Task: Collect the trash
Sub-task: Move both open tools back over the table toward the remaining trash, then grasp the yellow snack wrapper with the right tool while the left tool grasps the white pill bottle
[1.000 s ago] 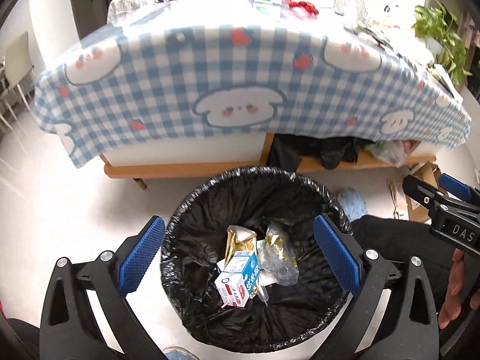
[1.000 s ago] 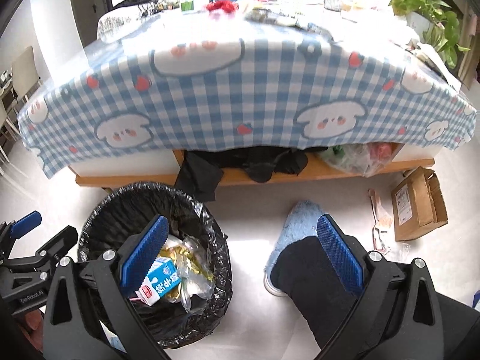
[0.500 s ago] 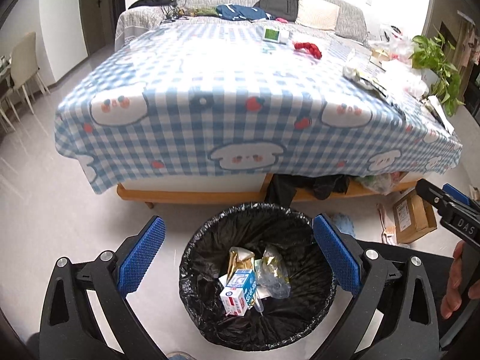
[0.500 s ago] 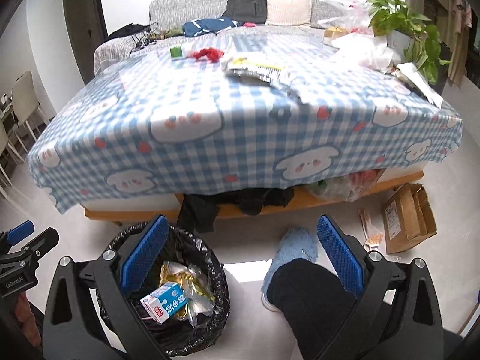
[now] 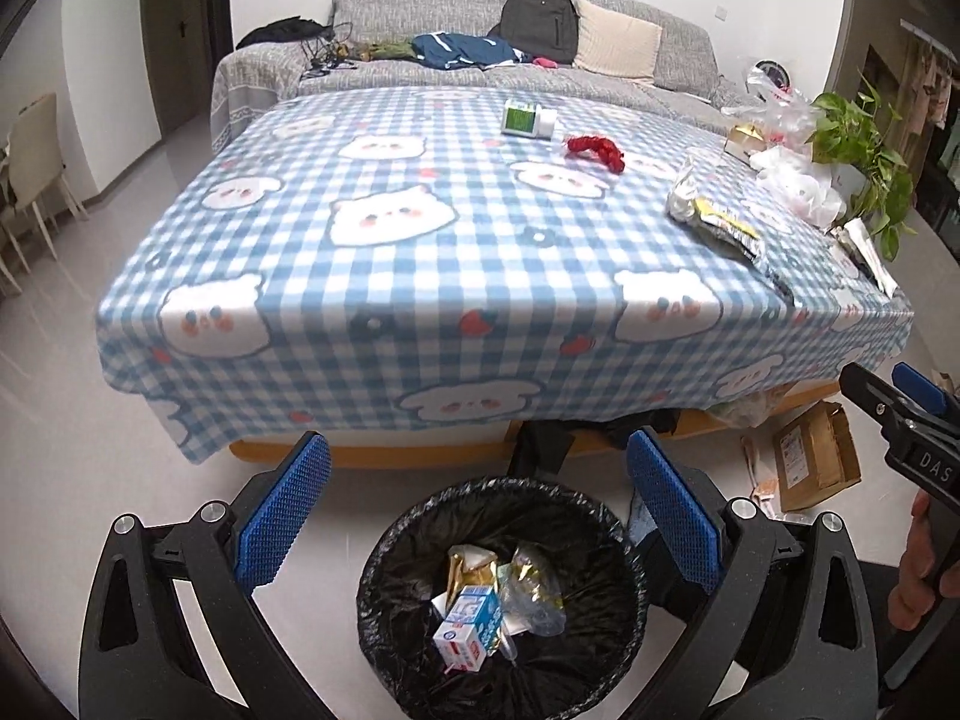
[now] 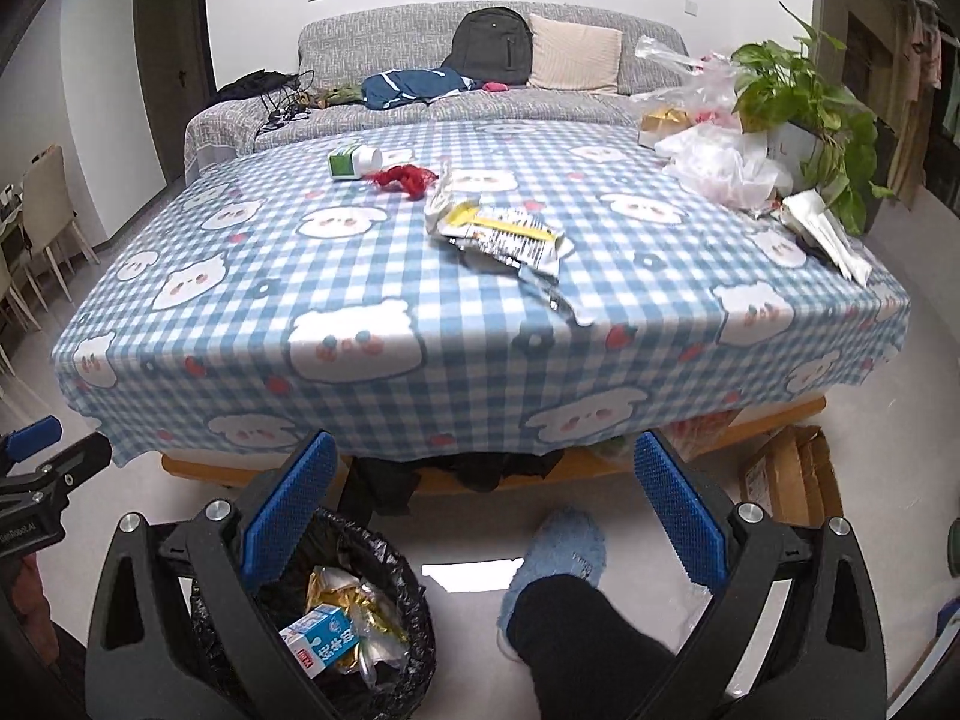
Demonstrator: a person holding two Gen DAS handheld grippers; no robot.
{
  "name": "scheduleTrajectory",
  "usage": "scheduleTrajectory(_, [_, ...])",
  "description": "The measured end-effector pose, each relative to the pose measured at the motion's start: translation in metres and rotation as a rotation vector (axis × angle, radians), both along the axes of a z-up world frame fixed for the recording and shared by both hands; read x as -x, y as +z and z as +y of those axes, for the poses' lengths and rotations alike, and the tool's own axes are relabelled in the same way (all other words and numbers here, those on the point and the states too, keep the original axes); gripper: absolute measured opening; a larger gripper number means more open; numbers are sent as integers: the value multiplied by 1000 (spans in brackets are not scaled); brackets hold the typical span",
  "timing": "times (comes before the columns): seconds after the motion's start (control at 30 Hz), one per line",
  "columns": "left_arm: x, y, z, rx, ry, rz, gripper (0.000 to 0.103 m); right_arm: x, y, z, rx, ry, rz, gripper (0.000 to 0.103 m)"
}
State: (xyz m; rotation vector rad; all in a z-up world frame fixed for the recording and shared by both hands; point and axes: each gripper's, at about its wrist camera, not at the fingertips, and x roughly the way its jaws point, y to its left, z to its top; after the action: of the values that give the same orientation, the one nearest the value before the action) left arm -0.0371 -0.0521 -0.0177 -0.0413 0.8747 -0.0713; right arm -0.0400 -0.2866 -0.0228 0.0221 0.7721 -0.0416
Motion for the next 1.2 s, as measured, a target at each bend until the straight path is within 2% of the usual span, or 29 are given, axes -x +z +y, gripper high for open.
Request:
scheduleTrajectory(0.17, [-28,10,-8,-3,-10,-4,97,-30,7,-14,16,-8,8,95])
scheduleTrajectory(0.6, [-93,23,-14,-12,6,-6,97,-112,6,-61,-49,-63,66,95])
scheduleTrajectory(1.2, [-181,36,-25,-19,26,-2,97,-194,-4,-74,-39,-36,124,95])
